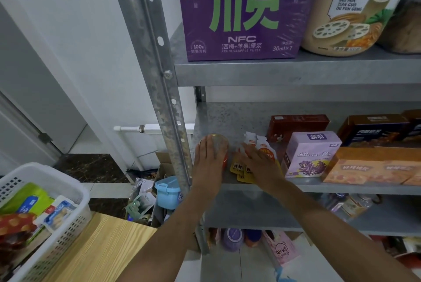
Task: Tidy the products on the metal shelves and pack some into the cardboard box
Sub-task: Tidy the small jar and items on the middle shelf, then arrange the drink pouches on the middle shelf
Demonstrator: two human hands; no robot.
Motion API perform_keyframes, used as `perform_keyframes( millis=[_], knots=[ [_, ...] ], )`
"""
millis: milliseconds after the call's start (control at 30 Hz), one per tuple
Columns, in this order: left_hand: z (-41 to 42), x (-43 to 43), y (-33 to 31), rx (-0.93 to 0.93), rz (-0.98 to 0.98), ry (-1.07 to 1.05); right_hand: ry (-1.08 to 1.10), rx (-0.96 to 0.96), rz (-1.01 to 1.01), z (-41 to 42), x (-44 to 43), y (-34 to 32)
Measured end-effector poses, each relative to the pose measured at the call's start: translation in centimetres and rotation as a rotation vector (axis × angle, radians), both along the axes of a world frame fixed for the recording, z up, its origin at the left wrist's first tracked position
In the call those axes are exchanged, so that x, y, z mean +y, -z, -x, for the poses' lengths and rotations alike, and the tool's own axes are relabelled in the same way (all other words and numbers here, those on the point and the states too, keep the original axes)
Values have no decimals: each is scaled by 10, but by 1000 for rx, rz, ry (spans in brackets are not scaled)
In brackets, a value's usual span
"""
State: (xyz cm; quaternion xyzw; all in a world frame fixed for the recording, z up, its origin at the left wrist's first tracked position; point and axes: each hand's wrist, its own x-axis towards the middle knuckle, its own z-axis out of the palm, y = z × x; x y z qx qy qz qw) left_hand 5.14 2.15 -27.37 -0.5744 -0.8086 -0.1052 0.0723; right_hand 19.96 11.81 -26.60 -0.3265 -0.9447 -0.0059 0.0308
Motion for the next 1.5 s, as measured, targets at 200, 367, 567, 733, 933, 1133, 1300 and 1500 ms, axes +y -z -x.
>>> perform_keyframes(
  millis=[200, 367, 567, 733, 933, 1133, 1300, 1500],
  knots=[
    [4, 6, -7, 115, 117, 1, 224, 249, 71, -16, -9, 30],
    [6, 18, -13, 164, 131, -2, 356, 419, 120, -22, -21, 49],
    [11, 21, -13, 191, 136, 14, 536, 764, 131, -36, -44, 59],
    [14, 21, -14, 221, 163, 47, 844, 950, 192, -29, -50, 68],
    [10, 19, -17, 229, 192, 81, 1373, 1603, 944, -16, -28, 42],
    [13, 19, -10, 229, 168, 103, 1429, 1569, 1253, -21, -17, 46],
    [10, 18, -9, 220, 191, 82, 1360, 1572, 1318, -25, -21, 41],
    [3, 14, -18, 116, 142, 30, 1214, 1542, 1550, -38, -32, 27]
  ],
)
